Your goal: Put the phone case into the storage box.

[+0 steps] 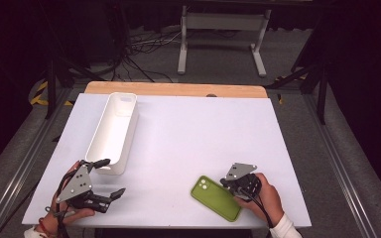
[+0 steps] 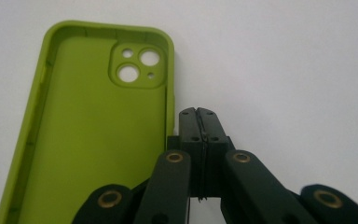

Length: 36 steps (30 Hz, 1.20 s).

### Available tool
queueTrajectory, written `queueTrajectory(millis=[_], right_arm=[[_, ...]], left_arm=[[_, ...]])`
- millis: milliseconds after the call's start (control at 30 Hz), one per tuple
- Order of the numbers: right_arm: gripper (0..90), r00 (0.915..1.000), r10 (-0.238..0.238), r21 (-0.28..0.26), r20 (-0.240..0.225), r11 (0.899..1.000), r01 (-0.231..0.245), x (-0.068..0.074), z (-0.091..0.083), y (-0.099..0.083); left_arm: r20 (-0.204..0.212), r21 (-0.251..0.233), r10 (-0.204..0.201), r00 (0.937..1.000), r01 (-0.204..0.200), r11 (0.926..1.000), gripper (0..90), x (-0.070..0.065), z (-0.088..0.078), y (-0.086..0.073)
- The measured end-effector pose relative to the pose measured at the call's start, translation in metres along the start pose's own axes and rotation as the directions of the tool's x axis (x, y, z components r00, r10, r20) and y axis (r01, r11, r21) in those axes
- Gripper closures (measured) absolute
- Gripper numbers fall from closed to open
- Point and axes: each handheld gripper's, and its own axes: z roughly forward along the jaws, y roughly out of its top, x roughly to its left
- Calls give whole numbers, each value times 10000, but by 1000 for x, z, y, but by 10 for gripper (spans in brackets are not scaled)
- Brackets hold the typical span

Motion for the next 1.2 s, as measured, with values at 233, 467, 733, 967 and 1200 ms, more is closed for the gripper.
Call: queueTrajectory(millis=[233,467,733,967,1200], right_arm=[[878,10000,-16,-225,-26,9997,16,-4,-2,13],[752,9997,-54,-90,-226,9999,52,-5,-2,33],[544,9990,55,331,-452,9994,-40,-8,4,52],[268,9986,242,805,-473,9965,-203,-8,11,69],[220,9993,118,1629,-354,9866,-59,-4,20,80]], left_arm=[[25,-90,0,10000,0,10000,49,0,-2,0],[6,-188,59,10000,-59,9998,46,1,-4,1],[0,-147,31,10000,-31,9999,46,0,-4,-1],[43,-106,151,9999,-151,9998,46,-1,-2,0],[50,-55,150,9999,-150,9999,45,-1,-1,0]])
